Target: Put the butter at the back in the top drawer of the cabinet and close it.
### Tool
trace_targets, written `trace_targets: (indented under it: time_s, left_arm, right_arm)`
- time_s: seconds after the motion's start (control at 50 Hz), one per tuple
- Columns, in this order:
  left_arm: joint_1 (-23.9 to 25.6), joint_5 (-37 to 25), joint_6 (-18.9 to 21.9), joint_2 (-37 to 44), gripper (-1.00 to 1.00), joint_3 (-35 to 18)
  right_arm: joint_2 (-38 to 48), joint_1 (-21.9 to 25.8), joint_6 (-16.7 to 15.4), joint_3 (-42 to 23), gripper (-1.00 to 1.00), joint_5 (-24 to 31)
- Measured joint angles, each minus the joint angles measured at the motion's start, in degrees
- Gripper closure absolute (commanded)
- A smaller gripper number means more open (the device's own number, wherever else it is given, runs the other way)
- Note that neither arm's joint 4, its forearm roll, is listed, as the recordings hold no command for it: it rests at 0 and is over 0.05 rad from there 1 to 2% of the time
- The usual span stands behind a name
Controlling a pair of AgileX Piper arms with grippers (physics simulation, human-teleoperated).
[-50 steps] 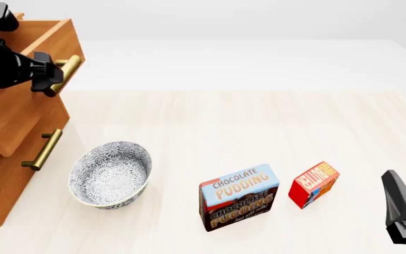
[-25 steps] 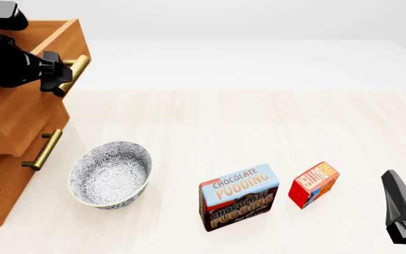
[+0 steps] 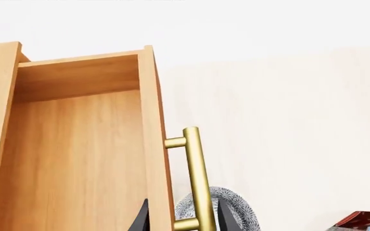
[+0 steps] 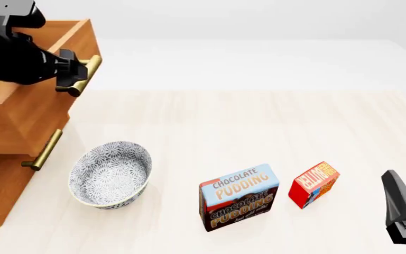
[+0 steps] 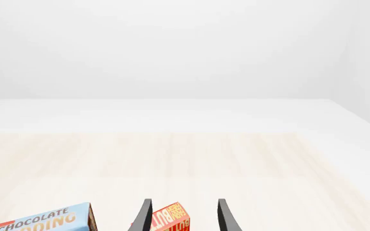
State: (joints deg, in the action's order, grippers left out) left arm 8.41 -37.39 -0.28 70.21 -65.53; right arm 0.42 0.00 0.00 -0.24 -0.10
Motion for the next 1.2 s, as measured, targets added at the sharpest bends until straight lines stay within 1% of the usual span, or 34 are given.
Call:
trace_targets:
  time_s: [1.2]
  left_arm:
    - [7.6, 2.0, -2.1, 3.7, -1.00, -2.7]
  right_arm:
    - [0.0, 0.0, 0.0, 0.0, -1.00, 0.0]
